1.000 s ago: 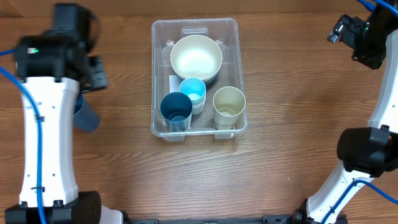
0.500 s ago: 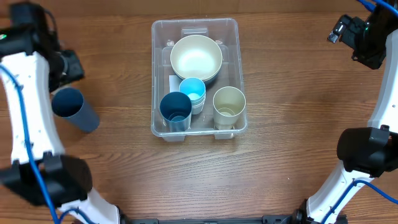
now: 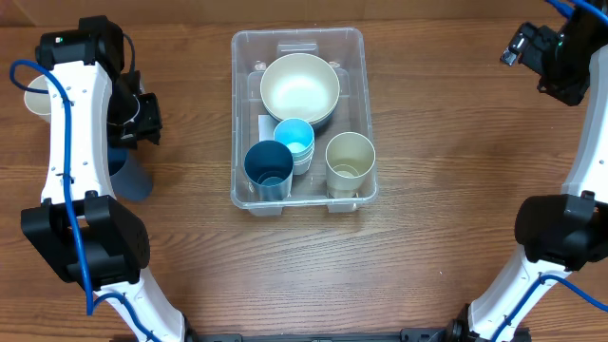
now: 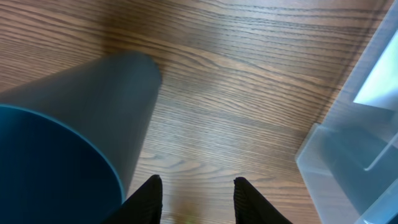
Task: Pack container
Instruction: 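Release the teal cup and move the left gripper back left, then grasp the tall cream cup on the table with the left gripper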
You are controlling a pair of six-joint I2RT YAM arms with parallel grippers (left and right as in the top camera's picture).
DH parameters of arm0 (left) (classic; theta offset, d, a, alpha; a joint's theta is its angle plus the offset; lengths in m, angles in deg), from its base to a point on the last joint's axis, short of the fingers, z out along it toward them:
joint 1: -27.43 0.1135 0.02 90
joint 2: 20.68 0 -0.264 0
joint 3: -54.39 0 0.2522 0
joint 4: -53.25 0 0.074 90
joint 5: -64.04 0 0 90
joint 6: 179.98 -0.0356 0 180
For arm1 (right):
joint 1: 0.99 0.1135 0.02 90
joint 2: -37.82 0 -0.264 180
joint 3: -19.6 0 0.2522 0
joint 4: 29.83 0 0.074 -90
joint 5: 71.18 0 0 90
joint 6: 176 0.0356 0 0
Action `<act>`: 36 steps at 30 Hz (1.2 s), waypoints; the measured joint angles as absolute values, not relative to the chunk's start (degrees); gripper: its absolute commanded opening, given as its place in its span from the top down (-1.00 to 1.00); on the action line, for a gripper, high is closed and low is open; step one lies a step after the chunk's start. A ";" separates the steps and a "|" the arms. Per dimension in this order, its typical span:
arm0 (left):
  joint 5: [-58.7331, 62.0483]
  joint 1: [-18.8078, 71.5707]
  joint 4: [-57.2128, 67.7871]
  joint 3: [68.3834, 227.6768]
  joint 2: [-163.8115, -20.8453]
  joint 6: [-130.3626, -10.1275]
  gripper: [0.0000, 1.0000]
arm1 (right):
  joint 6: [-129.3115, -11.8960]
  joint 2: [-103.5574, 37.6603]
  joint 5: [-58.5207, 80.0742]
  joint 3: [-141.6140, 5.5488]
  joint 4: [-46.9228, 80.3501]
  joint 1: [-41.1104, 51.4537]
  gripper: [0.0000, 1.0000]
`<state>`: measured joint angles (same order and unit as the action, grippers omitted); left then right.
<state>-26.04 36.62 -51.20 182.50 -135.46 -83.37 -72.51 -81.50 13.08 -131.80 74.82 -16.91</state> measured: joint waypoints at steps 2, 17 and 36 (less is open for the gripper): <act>-27.28 36.62 -50.63 182.50 -135.44 -83.11 0.01 | -72.48 -81.50 13.10 -131.80 74.82 -16.91 -1.00; -39.61 42.83 -13.52 182.24 -134.15 -80.07 -0.30 | -72.51 -81.50 13.10 -131.80 74.80 -16.91 -1.00; -35.89 49.17 -12.38 182.19 -144.66 -82.47 0.71 | -72.51 -81.50 13.08 -131.80 74.78 -16.91 -1.00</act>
